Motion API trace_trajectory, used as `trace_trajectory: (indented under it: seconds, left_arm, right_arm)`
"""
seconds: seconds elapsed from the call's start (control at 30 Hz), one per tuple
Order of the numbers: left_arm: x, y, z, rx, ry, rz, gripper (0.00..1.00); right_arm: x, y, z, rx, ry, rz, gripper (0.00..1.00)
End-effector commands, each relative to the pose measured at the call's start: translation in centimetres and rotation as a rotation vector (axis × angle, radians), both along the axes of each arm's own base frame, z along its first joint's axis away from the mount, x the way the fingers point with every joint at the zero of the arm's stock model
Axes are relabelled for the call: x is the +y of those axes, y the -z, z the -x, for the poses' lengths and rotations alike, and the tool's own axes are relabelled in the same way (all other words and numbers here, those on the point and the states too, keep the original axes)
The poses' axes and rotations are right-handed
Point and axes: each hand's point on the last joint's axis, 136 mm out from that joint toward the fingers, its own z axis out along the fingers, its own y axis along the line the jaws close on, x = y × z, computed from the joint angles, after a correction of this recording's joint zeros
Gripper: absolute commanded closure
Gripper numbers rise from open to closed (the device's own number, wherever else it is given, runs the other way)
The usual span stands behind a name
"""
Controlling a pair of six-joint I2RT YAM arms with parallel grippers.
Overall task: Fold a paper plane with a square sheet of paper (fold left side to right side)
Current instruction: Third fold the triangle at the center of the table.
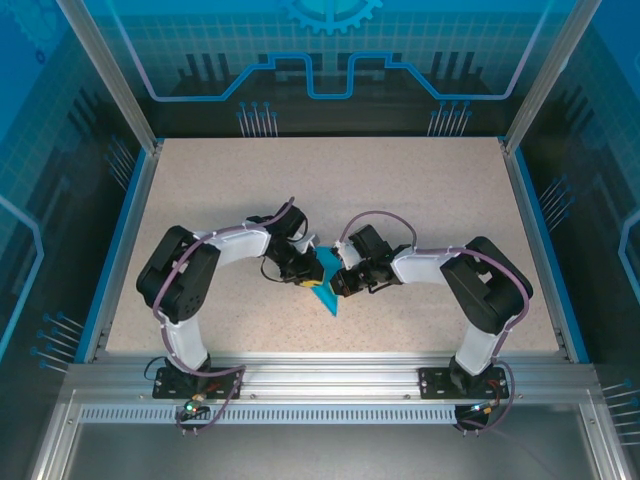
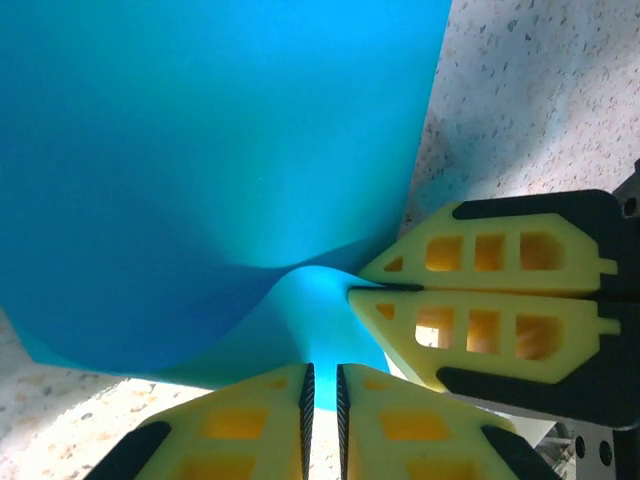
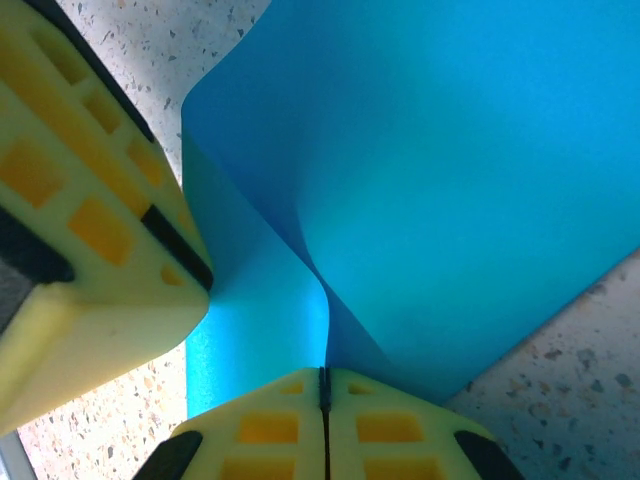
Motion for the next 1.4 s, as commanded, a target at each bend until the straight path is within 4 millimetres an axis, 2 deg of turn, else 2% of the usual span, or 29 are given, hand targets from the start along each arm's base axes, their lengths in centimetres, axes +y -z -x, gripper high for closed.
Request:
trace_trajectory:
  seconds: [0.0, 0.33, 0.87, 1.07, 1.2, 1.27, 1.37]
  left_arm:
    - [-0.4, 0.6, 0.4, 0.032, -0.005, 0.018, 0.82]
    - [0.7, 2.5, 1.2, 0.065, 0.000, -0.054, 0.83]
    - [2.6, 4.4, 2.9, 0.097, 0.004, -0.142, 0.85]
    - [3.5, 6.0, 3.6, 0.113, 0.005, -0.201, 0.86]
    - [3.8, 6.7, 3.7, 0.120, 0.000, -0.214, 0.87]
    - [3.8, 6.8, 3.7, 0.120, -0.002, -0.219, 0.87]
    - [3.8, 6.9, 3.7, 0.120, -0.003, -0.220, 0.87]
  right_arm:
    - [-1.5, 2.8, 2.1, 0.084, -0.017, 0.111, 0.94]
    - [-1.7, 2.9, 2.1, 0.083, -0.024, 0.124, 0.94]
    - [-1.7, 2.9, 1.9, 0.088, -0.010, 0.122, 0.93]
    - [-1.0, 0.0, -0.1, 0.045, 0.045, 0.051, 0.82]
    - [-1.2, -2.0, -1.2, 0.021, 0.086, 0.022, 0.75]
    - [-1.6, -2.9, -1.1, 0.024, 0.100, 0.023, 0.69]
    - [-2.5, -3.8, -0.1, 0.040, 0.111, 0.043, 0.67]
